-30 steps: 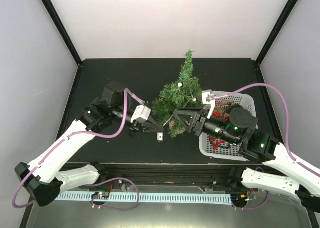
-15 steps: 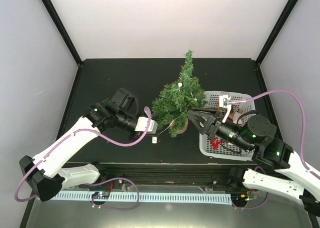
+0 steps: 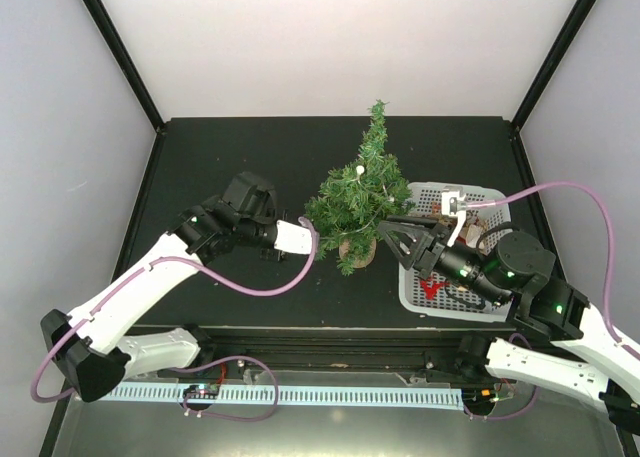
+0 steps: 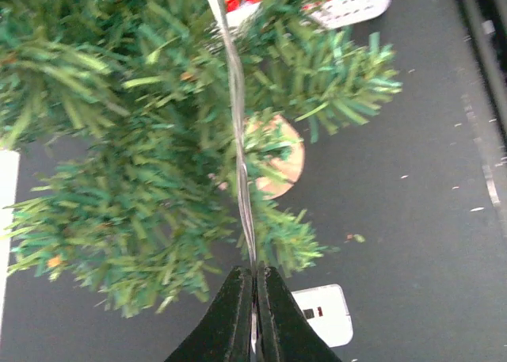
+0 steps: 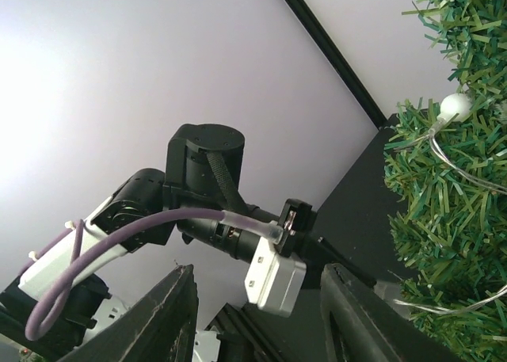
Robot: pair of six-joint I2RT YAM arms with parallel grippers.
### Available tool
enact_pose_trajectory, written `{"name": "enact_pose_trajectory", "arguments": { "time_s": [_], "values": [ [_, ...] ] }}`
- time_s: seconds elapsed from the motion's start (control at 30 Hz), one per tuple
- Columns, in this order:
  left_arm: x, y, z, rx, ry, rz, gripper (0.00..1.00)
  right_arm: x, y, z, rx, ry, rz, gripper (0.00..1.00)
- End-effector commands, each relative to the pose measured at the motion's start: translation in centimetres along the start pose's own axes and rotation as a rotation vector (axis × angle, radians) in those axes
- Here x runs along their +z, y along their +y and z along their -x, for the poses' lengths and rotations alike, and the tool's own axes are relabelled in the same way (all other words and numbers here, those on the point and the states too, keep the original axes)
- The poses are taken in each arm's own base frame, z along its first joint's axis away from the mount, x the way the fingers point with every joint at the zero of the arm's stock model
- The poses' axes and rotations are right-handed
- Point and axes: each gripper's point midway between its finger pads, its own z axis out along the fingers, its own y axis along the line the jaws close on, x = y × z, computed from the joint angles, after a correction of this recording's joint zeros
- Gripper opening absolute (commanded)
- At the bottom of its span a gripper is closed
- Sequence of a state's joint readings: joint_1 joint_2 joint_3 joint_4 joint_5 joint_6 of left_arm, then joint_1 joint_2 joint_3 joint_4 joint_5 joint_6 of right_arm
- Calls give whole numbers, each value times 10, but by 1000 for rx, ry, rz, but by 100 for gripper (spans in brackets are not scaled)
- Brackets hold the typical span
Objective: Decorate the small christmas tree
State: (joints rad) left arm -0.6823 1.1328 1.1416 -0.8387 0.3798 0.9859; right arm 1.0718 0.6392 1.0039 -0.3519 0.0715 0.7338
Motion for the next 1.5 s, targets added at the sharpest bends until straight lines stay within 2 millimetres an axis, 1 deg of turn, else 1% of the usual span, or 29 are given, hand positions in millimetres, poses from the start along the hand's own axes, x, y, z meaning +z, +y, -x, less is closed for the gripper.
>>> {"name": "enact_pose_trajectory", "arguments": {
  "time_s": [0.0, 0.17, 0.37, 0.63, 0.8, 1.0, 1.17, 1.2, 1.33, 1.47],
  "values": [
    [1, 37, -8, 85, 84, 159, 2, -4, 0, 3, -19, -21, -3, 44],
    [1, 66, -11, 135, 133, 272, 2, -1, 0, 1, -11, -21, 13, 44],
    [-3, 87, -12, 194, 175, 360, 1, 3, 0, -5, -2, -8, 28, 44],
    [-5, 104, -7, 240, 180, 430, 2, 8, -1, -12, 8, 4, 40, 44],
    [3, 110, -5, 264, 161, 463, 2, 8, 0, -12, 12, 4, 44, 44],
    [10, 122, -6, 275, 160, 514, 1, 6, 0, -12, 13, 6, 43, 44],
    [18, 126, -5, 273, 153, 509, 2, 5, 2, -10, 13, 4, 47, 44],
    [19, 126, -5, 270, 151, 507, 6, 5, 1, -9, 14, 2, 46, 44],
    [17, 127, -2, 246, 142, 503, 31, 4, 0, -10, 13, 2, 41, 44],
    [18, 124, -6, 231, 147, 494, 41, 4, -2, -11, 15, 0, 37, 44]
  ]
}}
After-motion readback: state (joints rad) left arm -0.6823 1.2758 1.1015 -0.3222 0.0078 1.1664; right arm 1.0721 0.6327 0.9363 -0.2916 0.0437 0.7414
